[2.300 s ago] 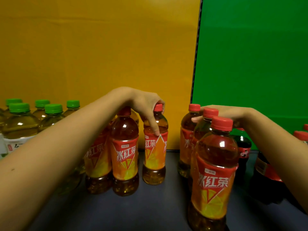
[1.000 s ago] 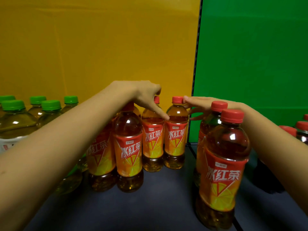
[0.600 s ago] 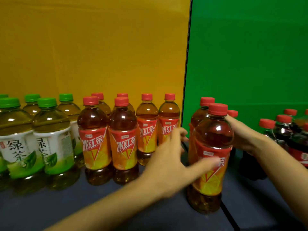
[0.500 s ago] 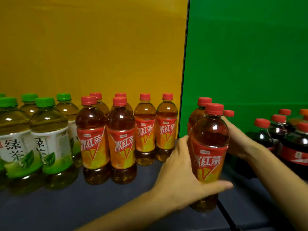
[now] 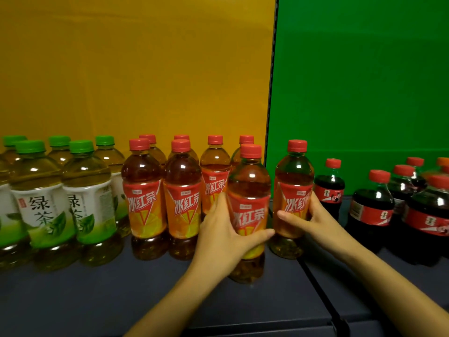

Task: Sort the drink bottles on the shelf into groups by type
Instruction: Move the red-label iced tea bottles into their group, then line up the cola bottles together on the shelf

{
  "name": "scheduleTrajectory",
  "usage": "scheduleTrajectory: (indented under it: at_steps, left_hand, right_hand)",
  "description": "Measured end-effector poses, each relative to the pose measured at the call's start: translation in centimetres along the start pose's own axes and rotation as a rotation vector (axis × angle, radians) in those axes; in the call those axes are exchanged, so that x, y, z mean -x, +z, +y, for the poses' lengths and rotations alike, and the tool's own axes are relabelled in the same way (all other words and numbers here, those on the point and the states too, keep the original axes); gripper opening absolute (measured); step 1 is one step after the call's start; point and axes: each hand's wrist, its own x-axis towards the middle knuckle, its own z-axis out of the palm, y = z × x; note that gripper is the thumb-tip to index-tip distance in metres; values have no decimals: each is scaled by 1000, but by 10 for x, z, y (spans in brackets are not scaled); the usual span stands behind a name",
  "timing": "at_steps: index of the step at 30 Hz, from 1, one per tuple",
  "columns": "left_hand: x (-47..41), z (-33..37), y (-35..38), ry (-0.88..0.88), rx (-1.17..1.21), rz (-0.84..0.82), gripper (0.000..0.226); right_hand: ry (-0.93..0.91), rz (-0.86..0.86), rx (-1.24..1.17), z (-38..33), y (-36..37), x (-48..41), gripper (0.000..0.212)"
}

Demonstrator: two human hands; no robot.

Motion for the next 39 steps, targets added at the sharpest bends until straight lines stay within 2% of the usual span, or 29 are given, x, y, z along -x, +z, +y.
scheduleTrajectory:
  at_steps: [2,7,10,19,23,26,28,31,32,35,39]
  left_hand:
    - [-3,-7,-4,-19,-86,76,85]
    - [-6,-12,-1,-48,-182,168,101]
    - [-7,-11,3,-26,-239,206,102]
    - [-16,-11,8,-36,-311,245,104]
    - [-11,-10,7,-53,-267,213,108]
    - [4,-7,1,6,-226,142,97]
    - [19,-7,-7,58,-216,166,83]
    - [33,-16,-35,185,-278,400,53]
    - [35,-21,-46,213,-319,479,51]
    - [32,-33,-79,143,-355,576,76]
    - [22,-52,-99,-77,-297,395,119]
  right_hand:
    - [-18,8,3,-2,2,0,75]
    - [-50,-34,-90,-6,11,2,65]
    - [-43,-57,-106,-8,19,0,70]
    - [-21,-115,-146,-7,35,-9,78]
    - [17,-111,-198,-7,40,-10,72]
    - [38,-78,-227,-8,44,-10,79]
    - [36,-36,-223,-9,49,-9,86]
    - [30,61,-213,-9,57,-11,92]
    - [27,91,-206,-9,60,-11,93]
    - [-3,170,-182,-8,66,-13,91]
    - [-12,208,-199,-9,72,-15,91]
